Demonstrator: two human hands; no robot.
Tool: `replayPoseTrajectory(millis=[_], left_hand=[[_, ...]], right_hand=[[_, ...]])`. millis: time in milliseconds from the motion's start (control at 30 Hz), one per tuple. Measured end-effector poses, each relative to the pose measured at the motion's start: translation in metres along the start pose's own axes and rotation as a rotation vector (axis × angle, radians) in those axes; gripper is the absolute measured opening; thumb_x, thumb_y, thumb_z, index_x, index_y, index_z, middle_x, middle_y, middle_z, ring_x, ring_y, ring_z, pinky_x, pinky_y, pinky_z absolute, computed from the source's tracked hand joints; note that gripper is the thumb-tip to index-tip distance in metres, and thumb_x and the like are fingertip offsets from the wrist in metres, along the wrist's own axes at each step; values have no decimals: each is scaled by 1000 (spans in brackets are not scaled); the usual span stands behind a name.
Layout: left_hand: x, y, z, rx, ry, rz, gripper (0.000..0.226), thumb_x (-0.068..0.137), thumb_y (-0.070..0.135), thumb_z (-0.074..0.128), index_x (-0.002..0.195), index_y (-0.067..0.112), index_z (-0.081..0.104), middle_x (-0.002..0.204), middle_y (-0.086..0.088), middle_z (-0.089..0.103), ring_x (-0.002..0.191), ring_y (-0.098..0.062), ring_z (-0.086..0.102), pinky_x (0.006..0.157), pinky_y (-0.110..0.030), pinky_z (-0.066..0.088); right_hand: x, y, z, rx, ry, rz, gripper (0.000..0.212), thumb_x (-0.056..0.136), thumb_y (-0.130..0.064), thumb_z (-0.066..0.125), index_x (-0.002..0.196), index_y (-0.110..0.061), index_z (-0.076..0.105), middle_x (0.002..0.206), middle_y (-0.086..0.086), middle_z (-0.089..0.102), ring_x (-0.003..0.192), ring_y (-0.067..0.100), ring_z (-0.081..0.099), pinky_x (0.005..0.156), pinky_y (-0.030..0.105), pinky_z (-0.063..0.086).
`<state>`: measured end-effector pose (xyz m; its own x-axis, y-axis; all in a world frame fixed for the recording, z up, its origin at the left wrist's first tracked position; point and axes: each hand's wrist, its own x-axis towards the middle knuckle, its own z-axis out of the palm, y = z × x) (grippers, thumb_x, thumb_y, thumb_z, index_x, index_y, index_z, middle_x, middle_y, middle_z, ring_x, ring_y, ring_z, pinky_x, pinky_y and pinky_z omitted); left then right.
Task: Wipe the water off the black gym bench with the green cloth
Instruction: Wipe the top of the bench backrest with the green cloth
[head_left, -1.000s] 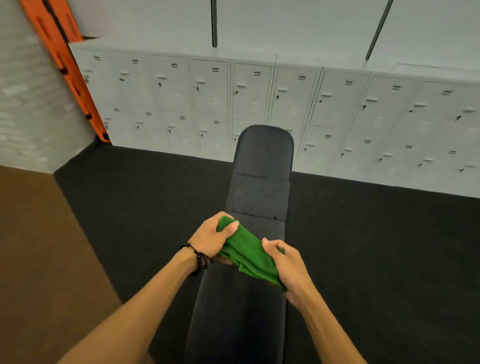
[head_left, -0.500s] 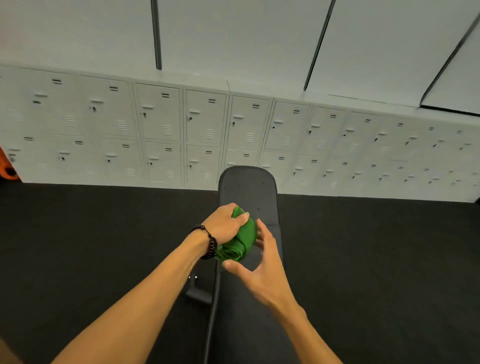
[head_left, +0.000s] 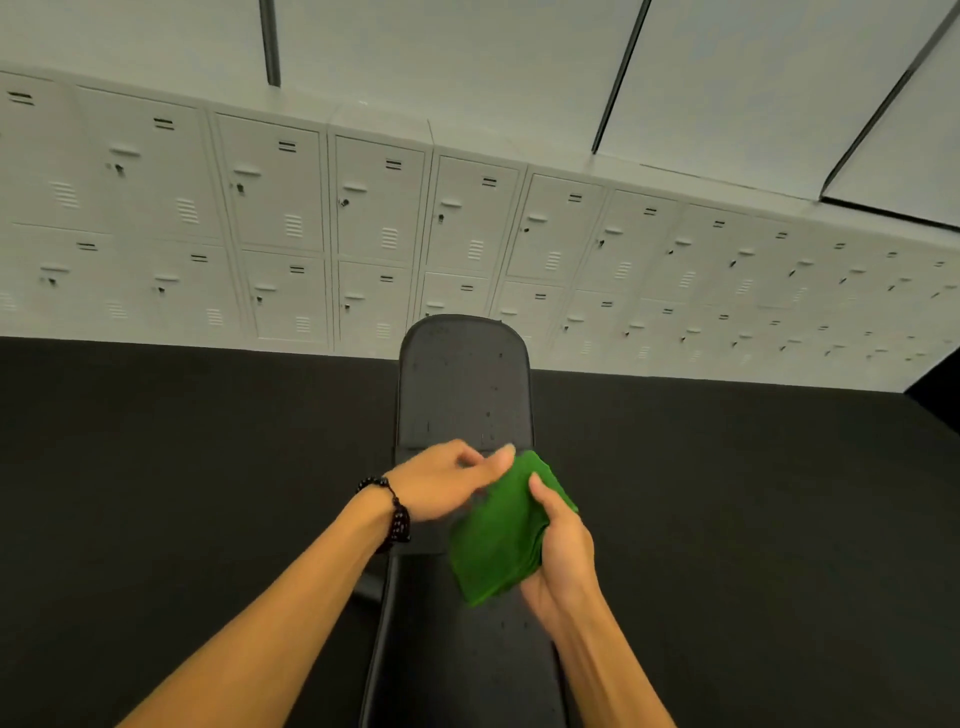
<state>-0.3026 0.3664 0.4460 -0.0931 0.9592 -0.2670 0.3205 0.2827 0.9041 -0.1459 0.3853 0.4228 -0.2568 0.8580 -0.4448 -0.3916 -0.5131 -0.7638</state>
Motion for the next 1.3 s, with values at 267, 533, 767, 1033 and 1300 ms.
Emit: replayPoseTrajectory(millis=[267,533,767,1033,1300], left_hand=[[86,9,83,-69,57,21,20,85,31,75,91,14,66,73,2,66,58,0,59,57,-18,47],[144,31,162,161,188,85,18,91,31,67,104,20,62,83,4,62,69,-8,57,73,-32,52],[153,1,120,238,-8,150,15,94,23,63,108,21,68,88,0,73,81,-17,71,73,-30,55],[160,-81,-9,524,686,35,8,91,25,65,83,23,67,74,10,63,69,-1,57,64,-14,44],[210,-77,-35,696,697,69,35,89,42,64,117,25,55,120,-3,46,112,-26,48,95,-44,43]], right_hand=[[89,-60,-78,-343,-124,-80,20,99,-23,59,109,-12,72,102,9,77,97,25,73,90,48,56],[145,-71,-162,-516,13,-186,50,86,-57,65,130,-37,53,121,-2,61,103,14,68,85,45,60],[163,-27,-155,217,-98,240,62,89,-58,60,126,-7,66,107,15,68,90,34,69,85,46,55],[219,-20,-86,-73,254,-2,27,100,-41,53,97,-18,69,82,5,60,72,19,56,68,36,47],[269,11,-54,-923,167,-515,28,105,-38,38,119,-24,58,118,1,53,108,24,53,93,47,46]])
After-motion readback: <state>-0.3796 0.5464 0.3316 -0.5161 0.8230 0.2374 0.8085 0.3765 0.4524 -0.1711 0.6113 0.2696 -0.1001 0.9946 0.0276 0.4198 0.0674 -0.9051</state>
